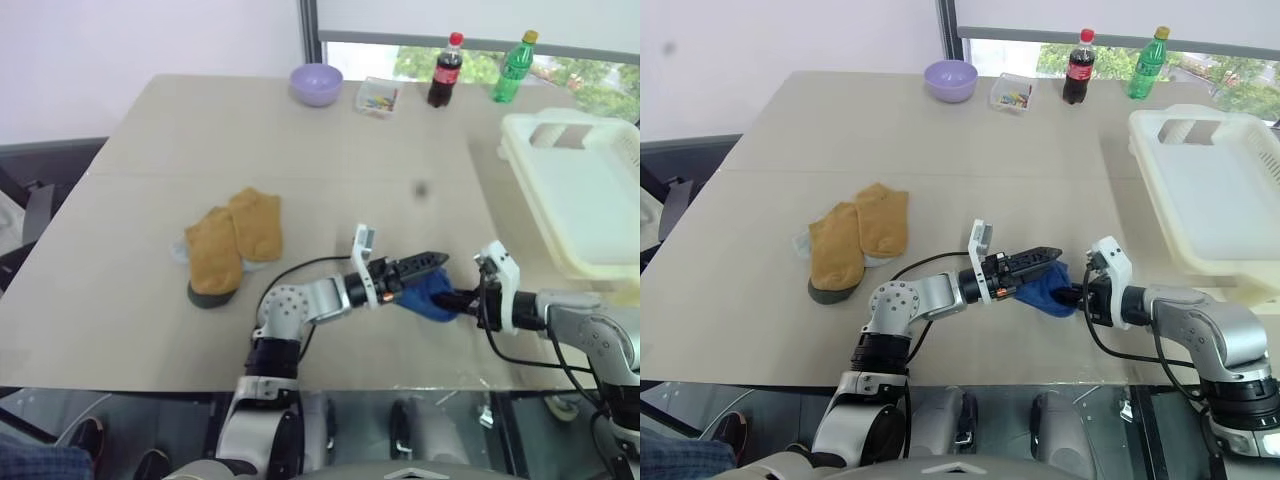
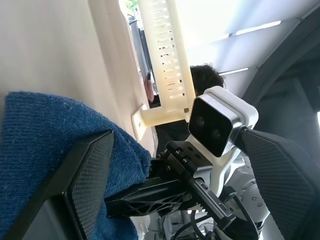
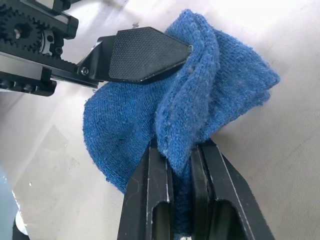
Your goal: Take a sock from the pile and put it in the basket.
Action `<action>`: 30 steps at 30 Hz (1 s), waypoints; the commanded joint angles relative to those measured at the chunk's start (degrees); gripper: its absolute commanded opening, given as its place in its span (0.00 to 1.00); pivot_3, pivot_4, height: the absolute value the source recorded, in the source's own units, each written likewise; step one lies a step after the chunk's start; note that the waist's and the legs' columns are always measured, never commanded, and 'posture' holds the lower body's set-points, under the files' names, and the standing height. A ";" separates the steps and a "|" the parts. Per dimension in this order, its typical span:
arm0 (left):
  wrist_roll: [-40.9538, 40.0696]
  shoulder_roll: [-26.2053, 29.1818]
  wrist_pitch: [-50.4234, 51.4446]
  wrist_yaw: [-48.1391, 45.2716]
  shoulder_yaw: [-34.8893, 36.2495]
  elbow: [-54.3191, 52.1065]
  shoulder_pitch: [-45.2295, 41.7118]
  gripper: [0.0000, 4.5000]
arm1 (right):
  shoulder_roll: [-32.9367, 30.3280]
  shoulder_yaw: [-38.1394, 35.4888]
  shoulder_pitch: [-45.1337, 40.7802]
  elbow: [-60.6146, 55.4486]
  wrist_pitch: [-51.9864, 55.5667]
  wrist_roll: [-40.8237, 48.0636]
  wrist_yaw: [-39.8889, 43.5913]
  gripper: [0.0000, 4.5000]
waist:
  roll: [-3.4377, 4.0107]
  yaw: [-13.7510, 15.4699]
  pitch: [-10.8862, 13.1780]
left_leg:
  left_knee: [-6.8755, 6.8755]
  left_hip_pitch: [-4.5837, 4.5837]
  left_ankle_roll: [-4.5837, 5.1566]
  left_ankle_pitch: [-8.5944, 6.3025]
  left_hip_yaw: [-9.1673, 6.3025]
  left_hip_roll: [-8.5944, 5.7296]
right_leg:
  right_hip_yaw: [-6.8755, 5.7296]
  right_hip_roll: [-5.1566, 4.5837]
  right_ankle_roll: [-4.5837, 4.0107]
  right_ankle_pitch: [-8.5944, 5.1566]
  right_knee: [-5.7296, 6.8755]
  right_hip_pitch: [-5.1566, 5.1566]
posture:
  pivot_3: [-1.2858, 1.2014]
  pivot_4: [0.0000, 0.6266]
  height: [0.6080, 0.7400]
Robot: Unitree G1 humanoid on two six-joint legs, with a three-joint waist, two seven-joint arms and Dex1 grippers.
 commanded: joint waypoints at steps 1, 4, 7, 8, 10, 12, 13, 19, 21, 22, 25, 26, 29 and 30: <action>14.04 5.48 -14.13 -5.84 -9.82 -10.67 1.73 0.99 | -1.23 2.04 1.67 -0.15 -1.59 -0.79 0.93 0.00 | 0.01 0.02 0.00 | 0.00 0.01 -0.01 0.01 0.01 -0.01 | 0.01 0.02 -0.02 0.00 0.02 -0.01 | 0.52 0.24 0.95; 30.90 14.57 -32.84 -11.57 -20.40 -16.52 5.01 0.99 | -1.87 1.48 2.17 0.44 -3.42 -1.34 0.83 0.00 | 0.08 0.12 -0.04 | -0.01 0.04 -0.17 0.09 0.04 0.02 | 0.05 0.03 -0.10 -0.03 0.03 -0.01 | 0.52 0.24 0.95; 41.25 20.78 -47.32 -15.44 -24.89 -16.19 8.10 0.99 | -1.62 0.77 1.76 1.40 -5.37 -2.22 -0.03 0.00 | 0.18 0.13 -0.10 | -0.02 0.03 -0.11 0.05 0.08 0.06 | 0.08 -0.07 -0.27 -0.12 0.01 -0.02 | 0.52 0.24 0.95; 43.74 22.16 -51.24 -16.07 -25.45 -15.51 8.89 0.99 | -1.44 0.54 1.43 1.86 -5.71 -2.48 -0.50 0.00 | 0.19 0.13 -0.10 | -0.02 0.03 -0.04 0.01 0.11 0.05 | 0.09 -0.13 -0.27 -0.13 -0.02 -0.03 | 0.52 0.24 0.95; 46.96 23.47 -59.39 -17.14 -25.32 -13.33 10.42 0.99 | -1.54 0.30 1.02 2.10 -6.10 -2.33 -0.45 0.00 | 0.19 0.14 -0.10 | -0.01 -0.02 -0.02 0.00 0.12 0.04 | 0.09 -0.23 -0.28 -0.12 -0.05 -0.07 | 0.52 0.24 0.95; 47.90 23.15 -65.86 -17.70 -24.13 -11.01 11.76 0.99 | -1.78 0.19 0.46 2.26 -6.27 -2.27 -0.37 0.00 | 0.19 0.14 -0.10 | 0.02 -0.03 0.00 -0.01 0.13 0.02 | 0.06 -0.35 -0.28 -0.12 -0.05 -0.08 | 0.52 0.24 0.95; 47.93 22.75 -67.73 -18.04 -23.68 -10.02 12.17 0.99 | -1.92 0.24 0.20 2.40 -6.37 -2.40 -0.38 0.00 | 0.19 0.14 -0.10 | 0.03 -0.03 0.00 -0.01 0.12 0.03 | 0.06 -0.43 -0.28 -0.11 -0.05 -0.08 | 0.52 0.24 0.95; 49.60 20.94 -74.10 -20.01 -23.94 -4.77 12.23 0.99 | -5.21 -0.28 -2.67 0.15 -4.47 -1.48 0.66 0.00 | 0.36 0.15 -0.07 | 0.03 -0.15 0.02 0.00 0.11 0.03 | -0.01 -0.36 -0.28 -0.11 0.03 -0.22 | 0.52 0.24 0.95; 48.95 19.57 -75.41 -20.80 -23.66 -2.95 11.98 0.99 | -6.97 -0.57 -3.76 -0.25 -4.21 -1.43 1.08 0.00 | 0.36 0.23 -0.06 | 0.03 -0.20 0.03 0.00 0.10 0.02 | -0.05 -0.33 -0.25 -0.10 0.02 -0.23 | 0.52 0.24 0.95; 48.35 18.64 -75.56 -21.11 -23.37 -2.11 11.88 0.99 | -8.19 -0.72 -4.47 -0.37 -3.98 -1.40 1.49 0.00 | 0.36 0.25 -0.06 | 0.03 -0.20 0.04 0.00 0.11 0.02 | -0.05 -0.32 -0.20 -0.07 0.02 -0.23 | 0.52 0.24 0.95; 47.10 16.31 -76.41 -22.20 -22.38 0.23 11.44 0.99 | -11.83 -1.59 -6.42 -0.67 -3.25 -1.03 2.68 0.00 | 0.41 0.24 -0.03 | 0.04 -0.22 0.07 -0.02 0.12 -0.02 | -0.06 -0.31 -0.02 0.02 0.02 -0.24 | 0.52 0.24 0.95; 46.81 15.75 -77.08 -23.02 -22.07 1.35 11.07 0.99 | -13.08 -2.26 -7.25 -0.77 -2.75 -0.54 3.09 0.00 | 0.41 0.25 -0.03 | 0.04 -0.22 0.07 -0.02 0.12 -0.02 | -0.06 -0.31 -0.02 0.02 0.01 -0.24 | 0.52 0.24 0.95; 46.67 14.09 -79.07 -24.01 -21.29 4.16 9.67 0.99 | -16.03 -5.12 -9.16 -0.93 -1.05 1.59 4.18 0.00 | 0.41 0.25 -0.02 | 0.05 -0.21 0.07 -0.02 0.09 0.00 | -0.08 -0.26 -0.01 0.01 0.03 -0.23 | 0.52 0.24 0.95; 46.21 13.31 -79.24 -24.21 -20.96 4.69 9.25 0.99 | -16.99 -6.11 -9.55 -0.81 -0.60 2.12 4.48 0.00 | 0.42 0.27 -0.02 | 0.05 -0.21 0.08 -0.02 0.07 0.01 | -0.09 -0.25 -0.01 0.01 0.04 -0.23 | 0.52 0.24 0.95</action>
